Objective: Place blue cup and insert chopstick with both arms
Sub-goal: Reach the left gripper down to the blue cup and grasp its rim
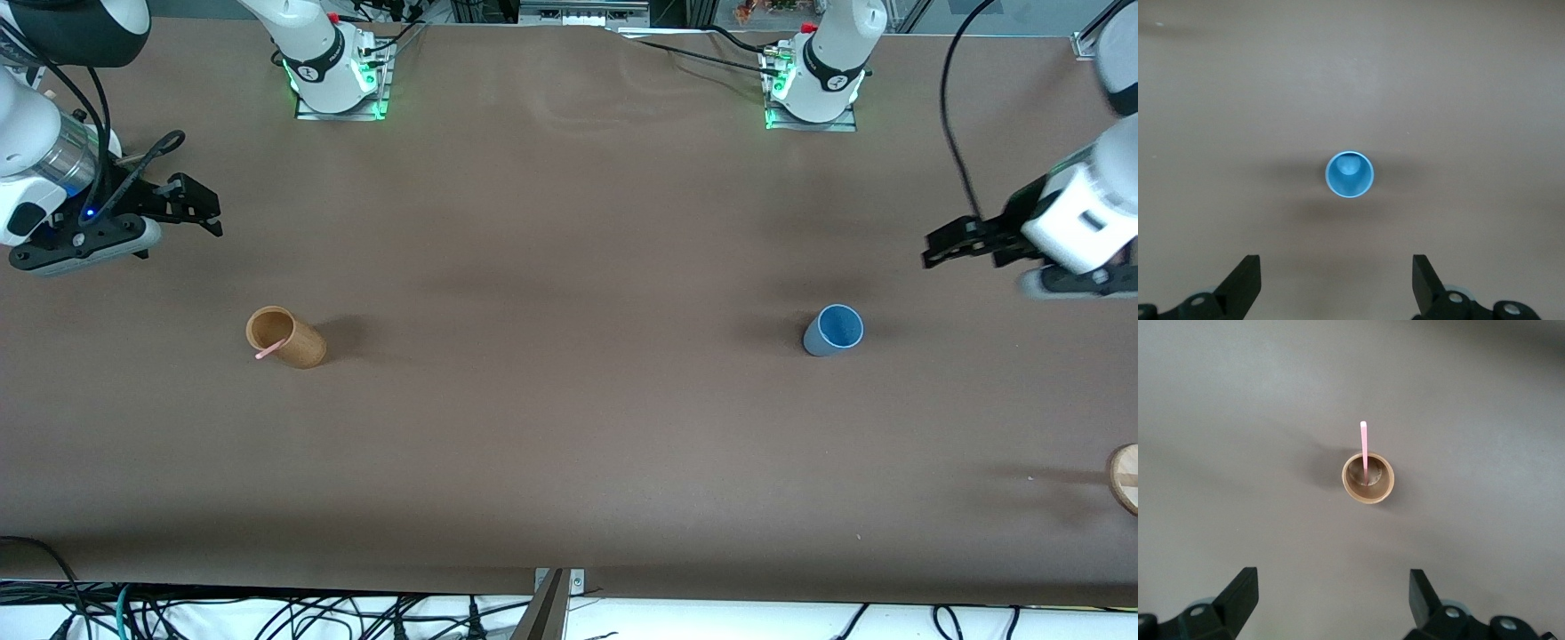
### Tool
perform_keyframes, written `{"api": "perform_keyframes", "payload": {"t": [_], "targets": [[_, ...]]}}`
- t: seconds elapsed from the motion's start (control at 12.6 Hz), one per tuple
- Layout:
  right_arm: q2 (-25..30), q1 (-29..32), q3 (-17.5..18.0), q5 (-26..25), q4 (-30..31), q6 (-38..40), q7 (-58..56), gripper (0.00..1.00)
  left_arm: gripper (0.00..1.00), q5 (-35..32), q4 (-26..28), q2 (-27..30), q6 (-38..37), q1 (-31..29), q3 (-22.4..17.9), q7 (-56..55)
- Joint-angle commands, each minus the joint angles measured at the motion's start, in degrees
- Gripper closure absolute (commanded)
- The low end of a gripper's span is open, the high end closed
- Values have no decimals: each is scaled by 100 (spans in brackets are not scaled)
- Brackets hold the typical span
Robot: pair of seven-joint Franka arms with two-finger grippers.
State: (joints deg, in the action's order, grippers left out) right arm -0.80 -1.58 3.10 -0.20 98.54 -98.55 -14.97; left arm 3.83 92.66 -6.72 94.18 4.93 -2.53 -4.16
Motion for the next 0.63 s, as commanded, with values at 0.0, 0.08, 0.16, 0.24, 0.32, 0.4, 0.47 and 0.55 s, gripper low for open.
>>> {"api": "perform_keyframes", "payload": {"t": [0.0,0.08,0.16,0.24,0.32,0.4,0.47,0.55], "targets": [[71,9,-11,-6,24,73,-112,0,0,109,-283,-583,-49,113,15,-41],[80,9,-11,-6,25,73,-112,0,0,117,-283,-855,100,192,7,-50],[71,9,-11,-6,25,73,-112,0,0,109,-179,-1040,440,227,15,-76],[71,9,-11,-6,25,73,-112,0,0,109,-91,-1190,635,262,15,-163],[71,9,-11,-6,25,73,-112,0,0,109,-73,-1322,768,332,15,-225],[71,9,-11,-6,25,73,-112,0,0,109,41,-1358,926,359,15,-339],[71,9,-19,-6,25,73,-112,0,0,100,285,-1332,1206,377,94,-522],[71,9,-20,-6,33,73,-112,0,0,39,558,-1289,1504,351,260,-664]]}}
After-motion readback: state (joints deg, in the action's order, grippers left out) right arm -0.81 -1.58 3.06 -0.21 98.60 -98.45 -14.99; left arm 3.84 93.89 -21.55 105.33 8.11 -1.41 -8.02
